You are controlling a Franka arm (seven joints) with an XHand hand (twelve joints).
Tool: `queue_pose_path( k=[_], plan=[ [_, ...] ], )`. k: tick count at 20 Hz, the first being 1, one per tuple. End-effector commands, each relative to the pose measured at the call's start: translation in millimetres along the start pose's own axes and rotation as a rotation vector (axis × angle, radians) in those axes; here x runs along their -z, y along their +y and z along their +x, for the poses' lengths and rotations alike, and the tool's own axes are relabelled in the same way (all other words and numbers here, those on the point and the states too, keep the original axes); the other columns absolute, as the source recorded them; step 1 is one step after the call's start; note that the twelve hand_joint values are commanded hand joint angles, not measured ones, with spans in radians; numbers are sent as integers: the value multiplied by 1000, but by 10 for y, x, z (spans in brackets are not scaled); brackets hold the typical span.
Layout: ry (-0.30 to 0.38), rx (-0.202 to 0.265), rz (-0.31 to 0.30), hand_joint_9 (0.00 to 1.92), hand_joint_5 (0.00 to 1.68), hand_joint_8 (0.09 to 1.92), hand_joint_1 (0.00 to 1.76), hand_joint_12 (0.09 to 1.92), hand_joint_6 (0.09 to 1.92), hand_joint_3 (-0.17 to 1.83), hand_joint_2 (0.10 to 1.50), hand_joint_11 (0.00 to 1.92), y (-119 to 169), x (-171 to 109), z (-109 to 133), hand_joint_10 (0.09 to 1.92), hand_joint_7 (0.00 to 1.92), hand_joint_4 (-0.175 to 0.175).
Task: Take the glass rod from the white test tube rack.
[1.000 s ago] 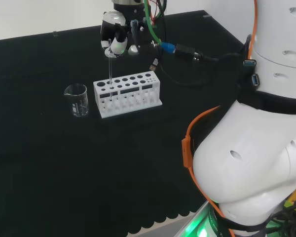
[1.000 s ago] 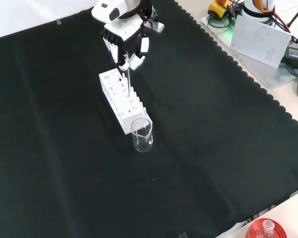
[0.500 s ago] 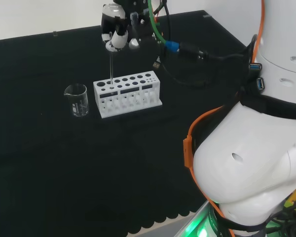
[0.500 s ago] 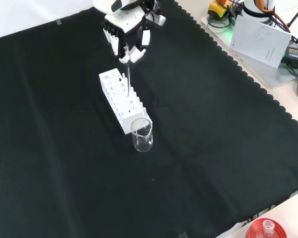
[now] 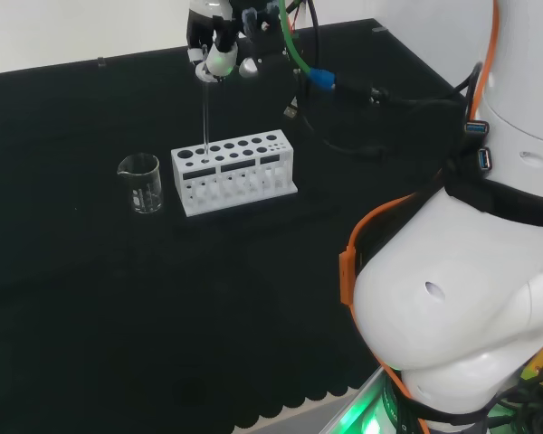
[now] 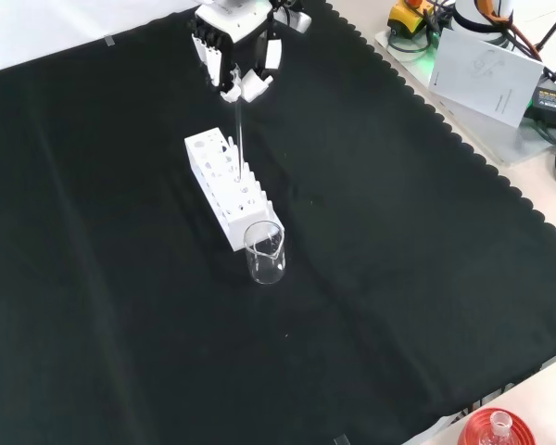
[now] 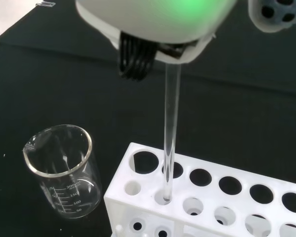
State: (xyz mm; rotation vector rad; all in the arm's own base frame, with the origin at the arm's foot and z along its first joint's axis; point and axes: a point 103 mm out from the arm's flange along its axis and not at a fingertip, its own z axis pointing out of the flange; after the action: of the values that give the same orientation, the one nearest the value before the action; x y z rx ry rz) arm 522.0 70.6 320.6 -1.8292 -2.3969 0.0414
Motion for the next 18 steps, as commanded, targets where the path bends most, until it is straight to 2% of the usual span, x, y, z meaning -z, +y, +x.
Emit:
queue_pose_path(
  k=[1, 18],
  plan=[
    [2, 3, -27, 1740, 1115, 729, 1323, 572, 857, 831, 582, 1551, -97, 197, 91, 201, 1383, -175],
    [10, 30, -81, 1745, 1117, 730, 1324, 575, 857, 841, 577, 1553, -237, 436, 339, 203, 1386, -175]
  ],
)
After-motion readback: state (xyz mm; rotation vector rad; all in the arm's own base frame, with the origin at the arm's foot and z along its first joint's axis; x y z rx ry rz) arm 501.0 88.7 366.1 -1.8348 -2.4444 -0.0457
